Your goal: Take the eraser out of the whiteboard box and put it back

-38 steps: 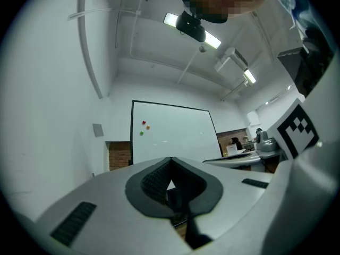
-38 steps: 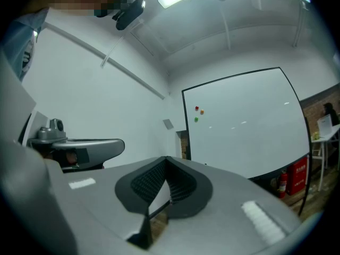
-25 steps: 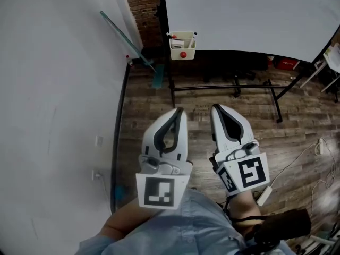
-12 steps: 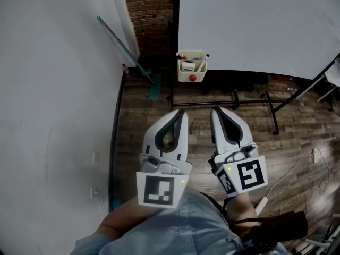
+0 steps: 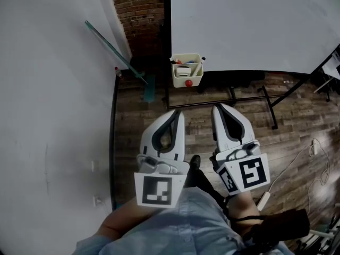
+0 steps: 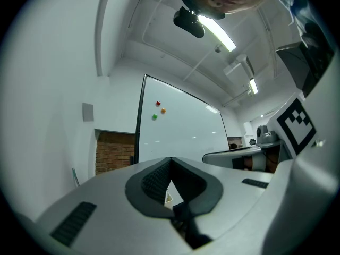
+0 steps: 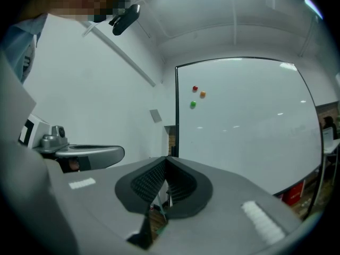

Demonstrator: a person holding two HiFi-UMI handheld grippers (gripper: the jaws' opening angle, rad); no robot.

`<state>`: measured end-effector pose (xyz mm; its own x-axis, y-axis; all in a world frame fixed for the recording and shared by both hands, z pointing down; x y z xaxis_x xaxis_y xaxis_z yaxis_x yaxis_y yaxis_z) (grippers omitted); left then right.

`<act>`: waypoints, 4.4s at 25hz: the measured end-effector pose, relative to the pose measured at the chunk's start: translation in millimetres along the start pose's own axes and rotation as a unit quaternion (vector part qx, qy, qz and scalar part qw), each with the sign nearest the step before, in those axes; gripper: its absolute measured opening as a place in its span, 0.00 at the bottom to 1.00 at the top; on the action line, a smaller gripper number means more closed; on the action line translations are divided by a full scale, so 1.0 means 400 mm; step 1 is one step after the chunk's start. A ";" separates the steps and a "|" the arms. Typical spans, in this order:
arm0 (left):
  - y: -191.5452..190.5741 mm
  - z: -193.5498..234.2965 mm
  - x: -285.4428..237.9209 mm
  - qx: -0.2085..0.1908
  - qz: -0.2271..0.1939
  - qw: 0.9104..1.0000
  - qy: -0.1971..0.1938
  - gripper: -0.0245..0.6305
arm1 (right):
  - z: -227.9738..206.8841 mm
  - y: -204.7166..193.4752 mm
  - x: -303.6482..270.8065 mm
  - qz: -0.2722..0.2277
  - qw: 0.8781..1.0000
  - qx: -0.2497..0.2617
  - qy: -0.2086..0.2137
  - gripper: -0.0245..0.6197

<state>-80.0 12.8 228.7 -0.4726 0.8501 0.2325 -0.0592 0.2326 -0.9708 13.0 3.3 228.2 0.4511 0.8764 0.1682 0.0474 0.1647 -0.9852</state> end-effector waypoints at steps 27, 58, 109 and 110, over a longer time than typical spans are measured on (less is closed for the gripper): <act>-0.048 0.100 -0.387 -0.053 -0.002 0.994 0.097 0.04 | -0.241 -0.091 -0.343 0.002 0.992 -0.030 0.125 0.04; -0.221 0.253 -0.458 -0.003 0.041 0.988 0.148 0.04 | -0.139 -0.343 -0.460 0.128 0.950 0.018 0.284 0.29; -0.101 0.179 -0.431 -0.044 -0.005 0.987 0.152 0.04 | -0.233 -0.154 -0.382 0.066 0.967 0.002 0.246 0.23; -0.095 0.173 -0.431 -0.046 -0.006 0.987 0.151 0.04 | -0.238 -0.139 -0.379 0.058 0.968 0.003 0.244 0.23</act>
<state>-57.2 -175.4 221.2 -0.1882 0.9460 0.2640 0.0233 0.2730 -0.9617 26.9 -181.8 254.5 0.8207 0.5710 0.0199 -0.0325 0.0814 -0.9962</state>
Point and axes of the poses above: the fingertips, and each gripper's own axes: x backward along the fingers, z to its left, y out of its top, the point moved 1 cm from there along x, backward along the fingers, and after that the axes turned 6 degrees about -z, right-handed, at the moved point
